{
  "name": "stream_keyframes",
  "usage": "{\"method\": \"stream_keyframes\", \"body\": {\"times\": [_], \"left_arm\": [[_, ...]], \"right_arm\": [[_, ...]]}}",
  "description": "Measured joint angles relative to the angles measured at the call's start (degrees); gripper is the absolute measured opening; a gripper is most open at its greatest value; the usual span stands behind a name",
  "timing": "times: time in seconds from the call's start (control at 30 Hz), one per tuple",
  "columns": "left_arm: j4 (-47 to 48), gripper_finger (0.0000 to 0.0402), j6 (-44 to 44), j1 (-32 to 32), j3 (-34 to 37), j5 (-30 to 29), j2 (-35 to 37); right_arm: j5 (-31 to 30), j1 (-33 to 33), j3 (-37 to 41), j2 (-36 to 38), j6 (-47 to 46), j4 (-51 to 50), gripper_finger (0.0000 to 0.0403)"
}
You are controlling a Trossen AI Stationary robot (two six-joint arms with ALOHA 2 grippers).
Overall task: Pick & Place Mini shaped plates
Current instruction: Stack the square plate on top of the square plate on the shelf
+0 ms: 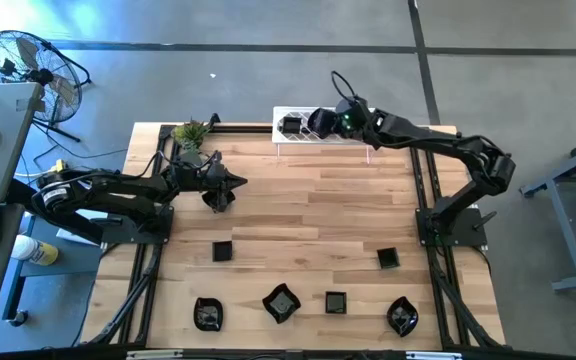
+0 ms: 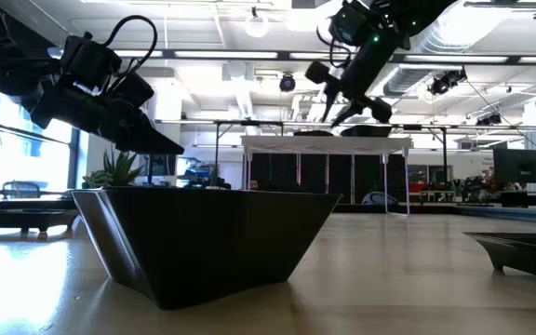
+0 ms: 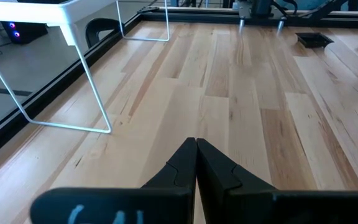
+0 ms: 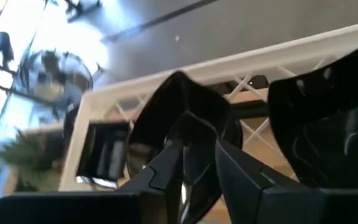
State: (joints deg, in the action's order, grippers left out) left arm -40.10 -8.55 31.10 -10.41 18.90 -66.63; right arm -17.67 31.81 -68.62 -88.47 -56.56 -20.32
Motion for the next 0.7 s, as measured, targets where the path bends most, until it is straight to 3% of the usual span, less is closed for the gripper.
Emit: {"method": "stream_keyframes", "body": {"times": [0.2,0.37,0.57,0.7], "left_arm": [[0.17,0.0004,-0.05,-0.01,0.00,-0.01,0.00],[0.75,0.0004,-0.07,-0.01,0.00,-0.02,0.00],[1.23,0.0004,1.52,-0.03,-0.04,0.49,0.00],[1.28,0.0004,4.54,-2.07,-1.22,5.09,0.00]], "right_arm": [[7.79,-2.23,0.04,4.14,23.31,-0.21,0.0012],[8.89,-11.35,4.22,8.51,38.64,0.58,0.0015],[6.83,-23.28,19.60,12.42,42.77,21.26,0.0004],[6.71,-29.23,28.39,14.05,45.50,35.70,0.0008]]}}
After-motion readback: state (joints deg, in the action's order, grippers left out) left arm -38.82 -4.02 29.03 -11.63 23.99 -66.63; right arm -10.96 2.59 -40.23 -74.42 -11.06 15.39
